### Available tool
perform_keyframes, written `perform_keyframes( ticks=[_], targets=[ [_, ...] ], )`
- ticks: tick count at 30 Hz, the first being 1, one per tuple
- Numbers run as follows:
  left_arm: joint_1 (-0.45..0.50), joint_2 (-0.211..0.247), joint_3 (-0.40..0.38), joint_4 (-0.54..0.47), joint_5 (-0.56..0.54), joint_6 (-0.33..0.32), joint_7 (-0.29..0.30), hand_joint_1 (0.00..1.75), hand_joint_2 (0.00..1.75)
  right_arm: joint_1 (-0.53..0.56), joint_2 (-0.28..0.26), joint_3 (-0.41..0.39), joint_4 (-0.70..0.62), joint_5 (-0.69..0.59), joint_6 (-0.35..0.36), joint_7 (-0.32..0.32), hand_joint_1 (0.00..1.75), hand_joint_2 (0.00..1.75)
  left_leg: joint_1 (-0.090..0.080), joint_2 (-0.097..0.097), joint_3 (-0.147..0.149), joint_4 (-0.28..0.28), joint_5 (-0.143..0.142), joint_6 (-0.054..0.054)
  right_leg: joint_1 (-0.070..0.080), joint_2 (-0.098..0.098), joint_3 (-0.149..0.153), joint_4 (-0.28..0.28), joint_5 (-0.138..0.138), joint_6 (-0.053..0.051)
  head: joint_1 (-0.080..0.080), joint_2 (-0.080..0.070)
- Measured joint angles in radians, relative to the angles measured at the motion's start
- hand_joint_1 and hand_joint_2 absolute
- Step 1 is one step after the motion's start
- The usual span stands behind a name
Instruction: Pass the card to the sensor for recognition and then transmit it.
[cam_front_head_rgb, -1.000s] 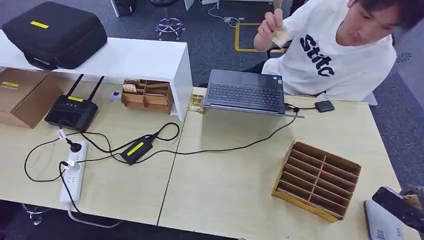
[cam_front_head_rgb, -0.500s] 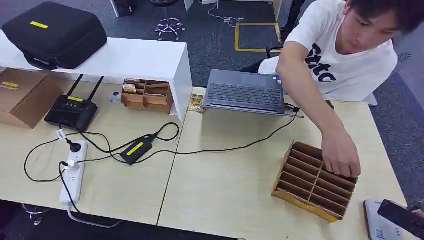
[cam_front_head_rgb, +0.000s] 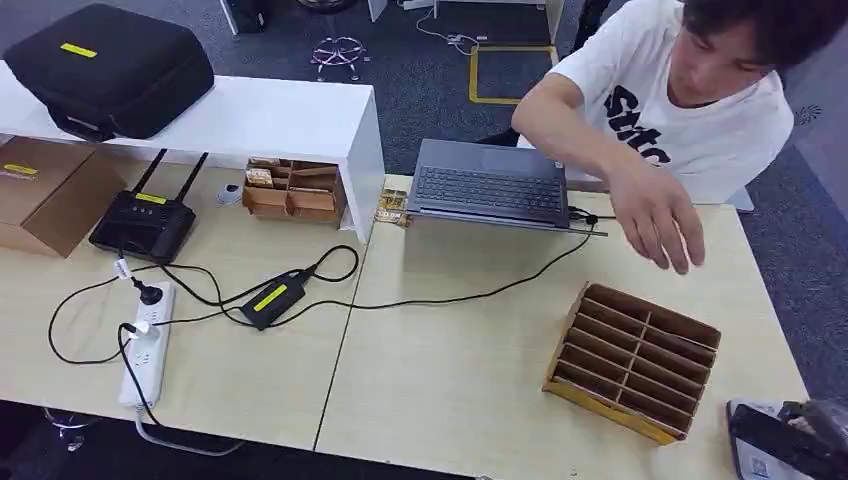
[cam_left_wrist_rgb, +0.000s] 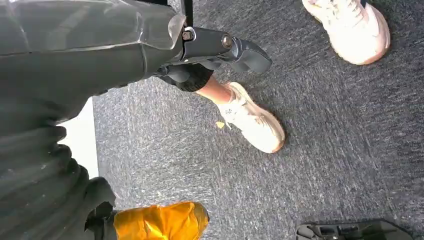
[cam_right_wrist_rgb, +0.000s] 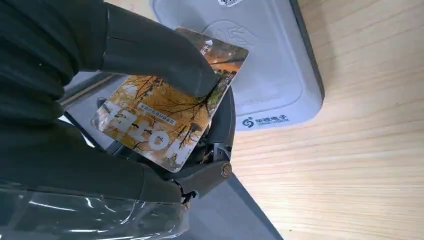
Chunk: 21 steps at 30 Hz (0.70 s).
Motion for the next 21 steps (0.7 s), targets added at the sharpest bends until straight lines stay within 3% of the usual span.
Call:
perform_keyframes(
  ticks=[5,11,17,21],
  targets=[
    [0.0,0.001,0.0,0.0,-0.008,0.0,-0.002,0.0,1.75,-0.015,-0.005,0.03,0.014,-0.006,-0.009,-0.009,1.75,1.75,0.0,0.001,0.001,0.0,0.0,0.0,0.0,0.001,0.001,0.0,0.0,0.0,0.0,0.0],
    [0.001,0.001,0.001,0.0,-0.001,0.0,-0.001,0.0,1.75,0.027,-0.037,0.032,-0.032,-0.013,-0.116,0.015,1.75,1.75,-0.001,0.0,0.001,0.0,0.0,0.0,-0.001,0.0,0.001,0.0,0.0,0.0,0.0,0.0],
    [0.002,-0.005,0.023,0.0,0.007,0.001,0.01,0.0,1.75,0.09,-0.035,-0.113,-0.207,0.126,-0.171,0.034,1.75,1.75,0.0,0.001,0.001,0.0,0.0,0.0,0.0,0.002,0.0,0.0,0.0,0.0,0.0,0.0],
    [0.002,-0.016,0.035,-0.001,-0.002,-0.005,0.013,0.0,1.75,0.037,0.039,-0.164,-0.293,0.292,-0.289,-0.057,1.75,1.75,0.0,0.003,0.001,0.0,0.0,0.0,0.0,0.004,0.0,0.0,0.0,0.0,0.0,0.0]
  ],
)
